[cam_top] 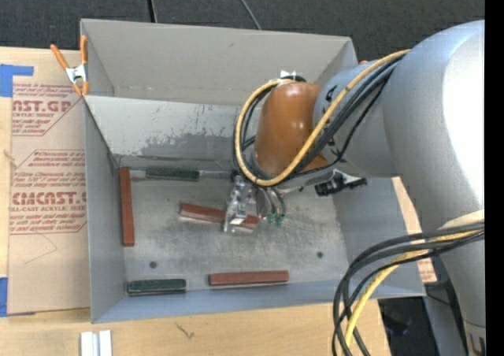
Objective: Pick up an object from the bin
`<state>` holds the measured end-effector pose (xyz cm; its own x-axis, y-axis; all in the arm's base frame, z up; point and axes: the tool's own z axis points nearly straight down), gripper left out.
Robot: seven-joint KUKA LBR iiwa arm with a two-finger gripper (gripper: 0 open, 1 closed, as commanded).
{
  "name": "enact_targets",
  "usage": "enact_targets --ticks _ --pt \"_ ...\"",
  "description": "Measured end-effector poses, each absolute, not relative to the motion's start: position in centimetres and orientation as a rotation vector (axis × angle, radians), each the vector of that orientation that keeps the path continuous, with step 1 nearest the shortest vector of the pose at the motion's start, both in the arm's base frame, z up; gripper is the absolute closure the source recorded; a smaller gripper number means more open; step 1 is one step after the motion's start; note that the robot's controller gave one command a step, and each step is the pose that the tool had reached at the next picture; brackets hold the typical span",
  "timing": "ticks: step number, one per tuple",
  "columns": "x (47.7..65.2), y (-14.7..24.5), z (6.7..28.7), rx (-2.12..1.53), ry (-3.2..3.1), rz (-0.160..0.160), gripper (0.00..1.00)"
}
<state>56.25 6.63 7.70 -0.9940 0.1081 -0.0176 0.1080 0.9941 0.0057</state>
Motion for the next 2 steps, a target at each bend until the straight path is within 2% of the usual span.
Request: enact_targets --ticks 1,2 --pt "56.2 6.6 7.7 0.169 3.119 0.008 1.00" --pt "55.8 4.0 24.7 -0.029 3.142 0.000 1.00"
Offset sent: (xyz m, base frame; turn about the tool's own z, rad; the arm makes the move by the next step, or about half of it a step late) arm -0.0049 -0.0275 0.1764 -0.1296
